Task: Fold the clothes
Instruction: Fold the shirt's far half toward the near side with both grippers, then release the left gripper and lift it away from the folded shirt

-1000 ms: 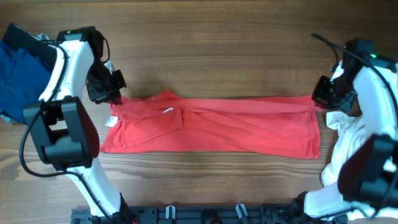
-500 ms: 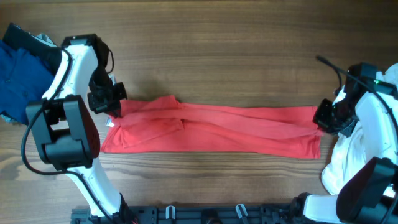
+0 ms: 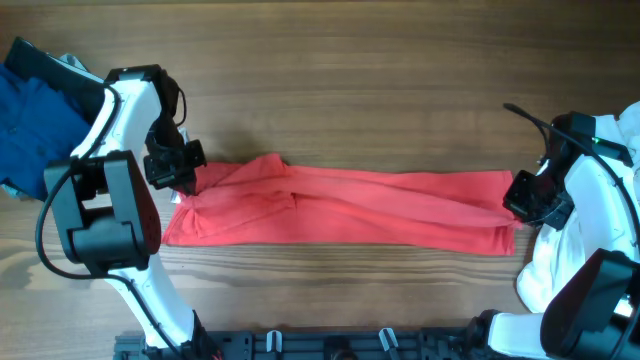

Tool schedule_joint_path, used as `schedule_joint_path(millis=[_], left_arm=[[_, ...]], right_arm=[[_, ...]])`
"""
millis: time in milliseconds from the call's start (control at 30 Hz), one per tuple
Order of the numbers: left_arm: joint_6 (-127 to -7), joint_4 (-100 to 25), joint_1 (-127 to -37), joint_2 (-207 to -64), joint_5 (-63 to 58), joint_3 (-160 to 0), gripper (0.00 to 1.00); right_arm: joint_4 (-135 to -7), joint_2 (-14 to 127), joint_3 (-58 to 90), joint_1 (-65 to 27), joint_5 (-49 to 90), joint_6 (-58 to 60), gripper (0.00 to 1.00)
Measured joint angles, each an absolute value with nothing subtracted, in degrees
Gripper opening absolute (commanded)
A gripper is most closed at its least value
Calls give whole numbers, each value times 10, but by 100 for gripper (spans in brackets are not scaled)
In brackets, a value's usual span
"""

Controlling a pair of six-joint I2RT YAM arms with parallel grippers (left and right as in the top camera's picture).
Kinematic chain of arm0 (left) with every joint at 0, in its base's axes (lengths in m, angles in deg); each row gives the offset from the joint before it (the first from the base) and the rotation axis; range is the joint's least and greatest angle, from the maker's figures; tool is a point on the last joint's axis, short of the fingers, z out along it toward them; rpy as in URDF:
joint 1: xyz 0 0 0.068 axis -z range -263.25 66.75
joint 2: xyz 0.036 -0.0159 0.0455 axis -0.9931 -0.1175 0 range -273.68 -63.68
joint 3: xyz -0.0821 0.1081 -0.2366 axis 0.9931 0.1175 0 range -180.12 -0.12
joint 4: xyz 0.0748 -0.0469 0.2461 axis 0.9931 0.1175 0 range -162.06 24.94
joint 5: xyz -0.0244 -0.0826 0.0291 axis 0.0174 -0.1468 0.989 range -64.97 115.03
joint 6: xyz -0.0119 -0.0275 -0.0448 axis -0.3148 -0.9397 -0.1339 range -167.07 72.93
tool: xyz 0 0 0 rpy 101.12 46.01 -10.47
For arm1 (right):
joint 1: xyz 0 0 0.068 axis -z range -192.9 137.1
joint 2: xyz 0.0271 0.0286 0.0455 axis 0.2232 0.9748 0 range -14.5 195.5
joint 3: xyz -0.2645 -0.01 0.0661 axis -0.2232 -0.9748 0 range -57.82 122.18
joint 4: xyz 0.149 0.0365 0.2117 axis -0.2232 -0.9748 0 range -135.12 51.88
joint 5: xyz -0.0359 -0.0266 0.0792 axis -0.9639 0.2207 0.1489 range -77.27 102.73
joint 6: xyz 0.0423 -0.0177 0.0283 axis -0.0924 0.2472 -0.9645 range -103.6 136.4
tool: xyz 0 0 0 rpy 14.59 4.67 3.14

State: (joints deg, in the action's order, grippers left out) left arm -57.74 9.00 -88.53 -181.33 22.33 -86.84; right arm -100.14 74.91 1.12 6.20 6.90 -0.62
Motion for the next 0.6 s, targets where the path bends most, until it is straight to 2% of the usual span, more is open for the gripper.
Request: schedule_joint_path(millis=[200,400,567,600], left_arm=[[-603,39,-904,-1813,241,-868,4],[-605,32,-908,-1813,216,-868,4],[-598,57,-908,-1813,204,-868,4],[-594,68,-908,-1813,204,-868,4]], right_arm=[[-964,749,11,77,45,-25,4],[-924,749,10,78,89,-9,5],[-960,749,10,78,102,11,6],[-970,749,9,78,96,11,8]])
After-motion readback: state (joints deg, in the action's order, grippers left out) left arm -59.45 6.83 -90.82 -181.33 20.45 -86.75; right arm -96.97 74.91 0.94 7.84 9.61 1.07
